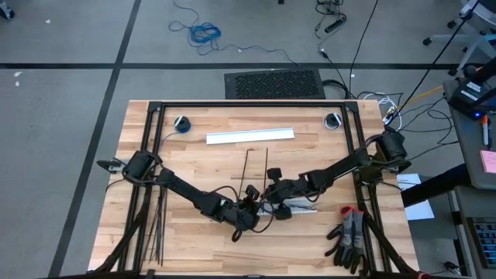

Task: Ziptie cables
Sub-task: Put the zip-tied cables into the white cable duct

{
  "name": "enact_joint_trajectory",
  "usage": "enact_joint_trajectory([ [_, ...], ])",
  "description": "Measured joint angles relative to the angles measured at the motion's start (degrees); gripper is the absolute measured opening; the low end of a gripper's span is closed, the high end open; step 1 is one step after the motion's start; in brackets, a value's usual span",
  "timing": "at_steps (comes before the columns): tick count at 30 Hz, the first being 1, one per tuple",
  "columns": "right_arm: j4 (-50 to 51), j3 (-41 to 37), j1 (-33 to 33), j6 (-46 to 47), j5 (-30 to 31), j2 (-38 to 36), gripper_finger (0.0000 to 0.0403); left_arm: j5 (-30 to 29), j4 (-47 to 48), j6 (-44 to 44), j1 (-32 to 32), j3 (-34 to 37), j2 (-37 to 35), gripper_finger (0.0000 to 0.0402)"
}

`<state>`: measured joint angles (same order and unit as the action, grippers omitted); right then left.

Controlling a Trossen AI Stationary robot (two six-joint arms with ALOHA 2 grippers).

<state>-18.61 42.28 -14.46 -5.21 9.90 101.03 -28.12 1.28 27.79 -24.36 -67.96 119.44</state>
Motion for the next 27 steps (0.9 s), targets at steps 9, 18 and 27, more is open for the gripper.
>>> enact_joint_trajectory([
  [9, 10.61, -0.04, 0.04, -0.27, 7.41, -5.2, 0.0, 0.07, 0.0, 0.0, 0.0, -0.02, 0.0, 0.0004],
  [18, 11.69, -0.11, -2.57, -0.97, -0.01, -12.74, 0.0, 0.42, -0.37, 2.73, 0.16, 0.0, 0.0, 0.0004],
  [27, 4.98, -0.07, -1.83, -2.63, -1.08, -6.16, 0.0, 0.68, -0.59, 2.69, 0.33, 0.0, 0.0, 0.0004],
])
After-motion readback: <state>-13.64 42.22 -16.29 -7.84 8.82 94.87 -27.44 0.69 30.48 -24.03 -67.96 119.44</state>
